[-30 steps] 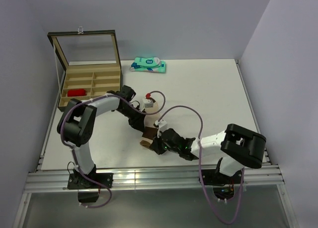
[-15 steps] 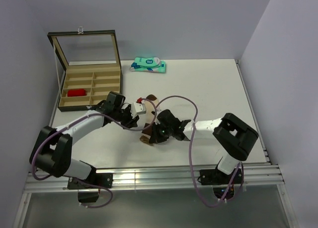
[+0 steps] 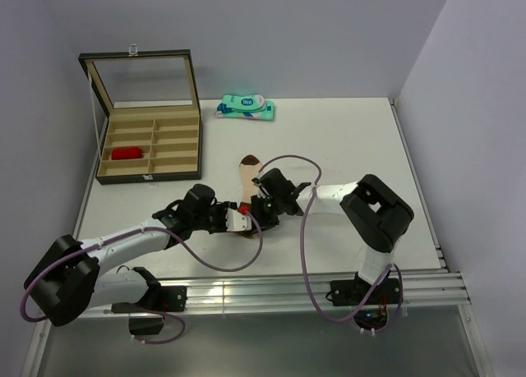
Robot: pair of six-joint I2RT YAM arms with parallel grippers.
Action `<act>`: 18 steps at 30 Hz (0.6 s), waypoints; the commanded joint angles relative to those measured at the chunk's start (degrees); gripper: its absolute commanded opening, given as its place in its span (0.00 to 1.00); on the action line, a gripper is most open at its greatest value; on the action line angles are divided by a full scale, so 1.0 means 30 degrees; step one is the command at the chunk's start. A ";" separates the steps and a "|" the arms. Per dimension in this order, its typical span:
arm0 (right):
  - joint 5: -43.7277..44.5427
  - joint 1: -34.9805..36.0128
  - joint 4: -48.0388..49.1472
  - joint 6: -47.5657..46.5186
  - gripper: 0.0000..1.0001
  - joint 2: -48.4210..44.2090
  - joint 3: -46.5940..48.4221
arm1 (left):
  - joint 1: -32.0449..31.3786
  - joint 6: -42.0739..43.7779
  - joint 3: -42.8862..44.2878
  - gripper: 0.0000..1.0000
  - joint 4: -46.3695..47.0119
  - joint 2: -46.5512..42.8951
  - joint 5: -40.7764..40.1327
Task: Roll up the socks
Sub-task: Roll the sock at the center of the board.
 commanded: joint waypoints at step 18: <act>0.0241 -0.0738 -0.2639 -0.0083 0.00 0.1135 0.1315 | -0.1286 0.2356 0.0055 0.44 -0.0711 -0.0235 0.1155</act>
